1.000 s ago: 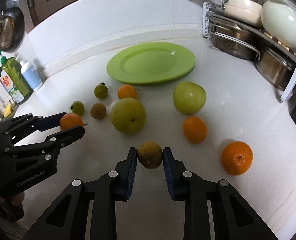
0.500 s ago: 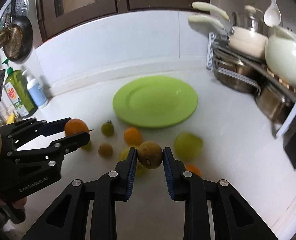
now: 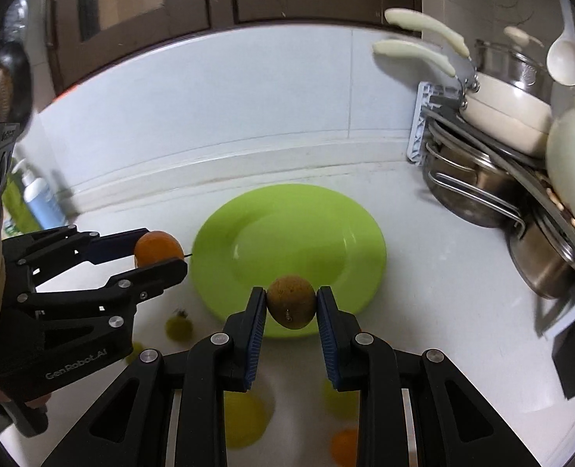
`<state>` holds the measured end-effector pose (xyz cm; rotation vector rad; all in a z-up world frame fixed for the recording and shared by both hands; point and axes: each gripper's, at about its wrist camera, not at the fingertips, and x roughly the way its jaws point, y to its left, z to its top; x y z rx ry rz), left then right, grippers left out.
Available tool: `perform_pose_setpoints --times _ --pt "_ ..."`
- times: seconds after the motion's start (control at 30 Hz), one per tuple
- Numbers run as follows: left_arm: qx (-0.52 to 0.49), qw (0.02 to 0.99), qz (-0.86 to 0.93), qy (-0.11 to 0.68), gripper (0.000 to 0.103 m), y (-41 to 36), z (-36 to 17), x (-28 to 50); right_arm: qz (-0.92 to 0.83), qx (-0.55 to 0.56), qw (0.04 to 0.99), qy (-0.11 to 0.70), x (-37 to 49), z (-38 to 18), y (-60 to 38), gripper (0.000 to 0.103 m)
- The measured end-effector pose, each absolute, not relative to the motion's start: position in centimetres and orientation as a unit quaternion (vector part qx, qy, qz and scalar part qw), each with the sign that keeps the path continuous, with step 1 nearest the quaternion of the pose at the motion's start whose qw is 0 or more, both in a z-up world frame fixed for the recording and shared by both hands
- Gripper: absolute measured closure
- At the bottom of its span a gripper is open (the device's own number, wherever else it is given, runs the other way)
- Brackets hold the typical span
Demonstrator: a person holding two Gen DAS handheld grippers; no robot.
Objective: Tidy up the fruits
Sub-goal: 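Carry both fruits over the green plate and open both tools to drop them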
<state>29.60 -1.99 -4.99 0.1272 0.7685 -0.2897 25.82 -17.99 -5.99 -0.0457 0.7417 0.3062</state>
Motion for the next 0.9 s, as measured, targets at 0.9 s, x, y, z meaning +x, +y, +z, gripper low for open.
perform_pose_setpoints --times 0.9 --pt "0.112 0.874 -0.128 0.455 0.061 -2.8 -9.8 36.8 0.136 0.017 0.871 0.471 33.6 -10.8 -17.7 0.073"
